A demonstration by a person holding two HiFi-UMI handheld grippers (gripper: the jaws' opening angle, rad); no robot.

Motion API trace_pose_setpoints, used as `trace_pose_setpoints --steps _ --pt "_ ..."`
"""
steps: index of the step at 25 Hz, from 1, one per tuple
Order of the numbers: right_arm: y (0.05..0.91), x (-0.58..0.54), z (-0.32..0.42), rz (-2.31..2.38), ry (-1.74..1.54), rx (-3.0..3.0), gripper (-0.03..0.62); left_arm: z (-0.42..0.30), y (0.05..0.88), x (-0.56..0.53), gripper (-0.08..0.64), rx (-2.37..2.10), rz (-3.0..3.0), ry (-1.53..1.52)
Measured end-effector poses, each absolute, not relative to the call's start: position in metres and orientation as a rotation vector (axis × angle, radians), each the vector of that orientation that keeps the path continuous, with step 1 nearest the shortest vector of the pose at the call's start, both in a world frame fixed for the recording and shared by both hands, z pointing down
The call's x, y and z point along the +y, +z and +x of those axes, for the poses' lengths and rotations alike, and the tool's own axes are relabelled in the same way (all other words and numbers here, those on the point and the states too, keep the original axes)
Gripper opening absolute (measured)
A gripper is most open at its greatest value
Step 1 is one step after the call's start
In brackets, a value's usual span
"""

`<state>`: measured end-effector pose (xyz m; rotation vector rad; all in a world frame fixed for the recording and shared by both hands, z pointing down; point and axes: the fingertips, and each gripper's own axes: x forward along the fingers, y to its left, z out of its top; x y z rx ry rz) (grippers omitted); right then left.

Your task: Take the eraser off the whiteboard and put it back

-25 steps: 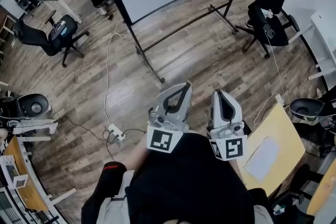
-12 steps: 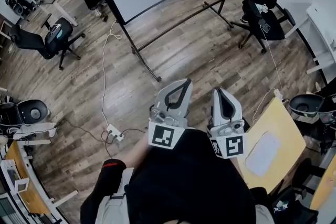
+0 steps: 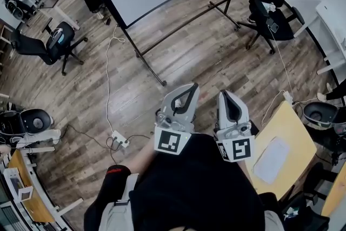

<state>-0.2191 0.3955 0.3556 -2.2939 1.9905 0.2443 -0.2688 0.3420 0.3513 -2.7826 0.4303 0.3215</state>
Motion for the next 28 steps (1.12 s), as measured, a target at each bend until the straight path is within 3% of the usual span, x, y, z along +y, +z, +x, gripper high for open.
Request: trace_pose_setpoints --steps 28 --pt "0.366 0.229 -0.056 -2.422 0.172 1.863 0.002 -0.100 0.341 0.148 0.002 0.328 -2.801 0.355"
